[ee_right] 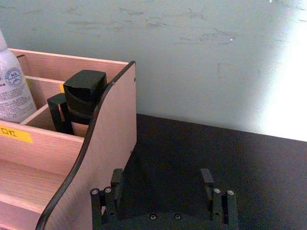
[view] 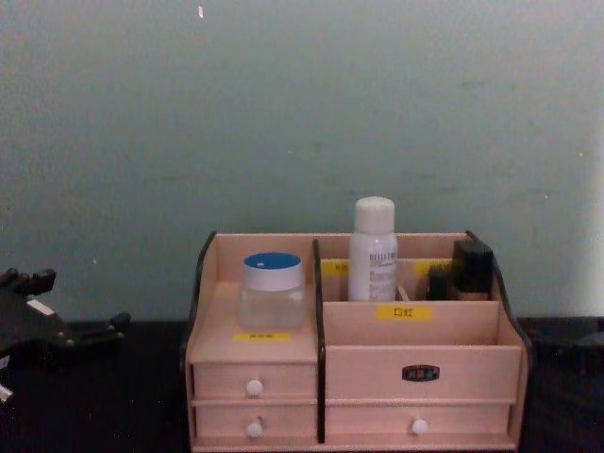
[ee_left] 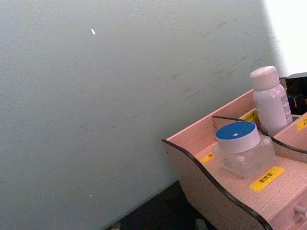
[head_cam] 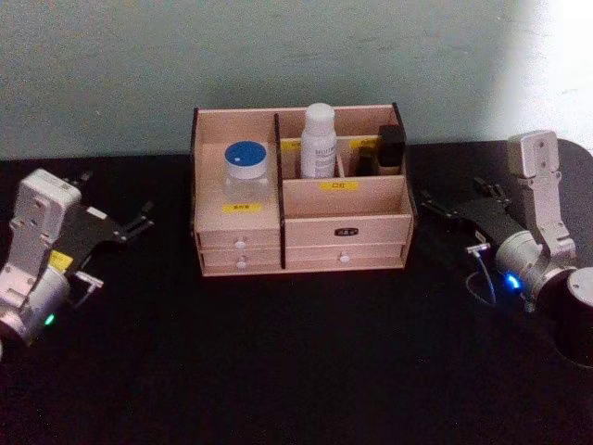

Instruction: Pick up the facial cleanser and watermelon frost from the table and place them into the tiered storage box.

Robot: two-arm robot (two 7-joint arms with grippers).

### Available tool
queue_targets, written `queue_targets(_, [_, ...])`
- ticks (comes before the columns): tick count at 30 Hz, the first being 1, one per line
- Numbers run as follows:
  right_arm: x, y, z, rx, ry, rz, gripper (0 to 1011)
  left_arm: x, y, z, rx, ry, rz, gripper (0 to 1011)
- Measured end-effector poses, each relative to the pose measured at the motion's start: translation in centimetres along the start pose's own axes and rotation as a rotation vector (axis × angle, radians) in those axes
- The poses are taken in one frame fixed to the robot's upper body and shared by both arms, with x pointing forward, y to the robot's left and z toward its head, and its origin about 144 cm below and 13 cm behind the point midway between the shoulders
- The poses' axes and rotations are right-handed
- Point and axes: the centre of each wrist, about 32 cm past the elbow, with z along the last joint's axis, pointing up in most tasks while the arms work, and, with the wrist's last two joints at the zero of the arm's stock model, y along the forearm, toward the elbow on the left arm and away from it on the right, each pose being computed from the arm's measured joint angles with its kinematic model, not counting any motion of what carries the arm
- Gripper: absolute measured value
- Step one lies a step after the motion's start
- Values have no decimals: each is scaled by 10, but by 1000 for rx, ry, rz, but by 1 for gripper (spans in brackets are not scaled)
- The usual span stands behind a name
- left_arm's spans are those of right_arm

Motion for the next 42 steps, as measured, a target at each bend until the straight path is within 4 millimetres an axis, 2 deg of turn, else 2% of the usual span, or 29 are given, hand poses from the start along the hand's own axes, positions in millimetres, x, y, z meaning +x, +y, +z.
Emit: queue_targets(42, [0, 1, 1, 3, 2, 0, 1002, 0, 0, 0, 0, 0, 0, 1001])
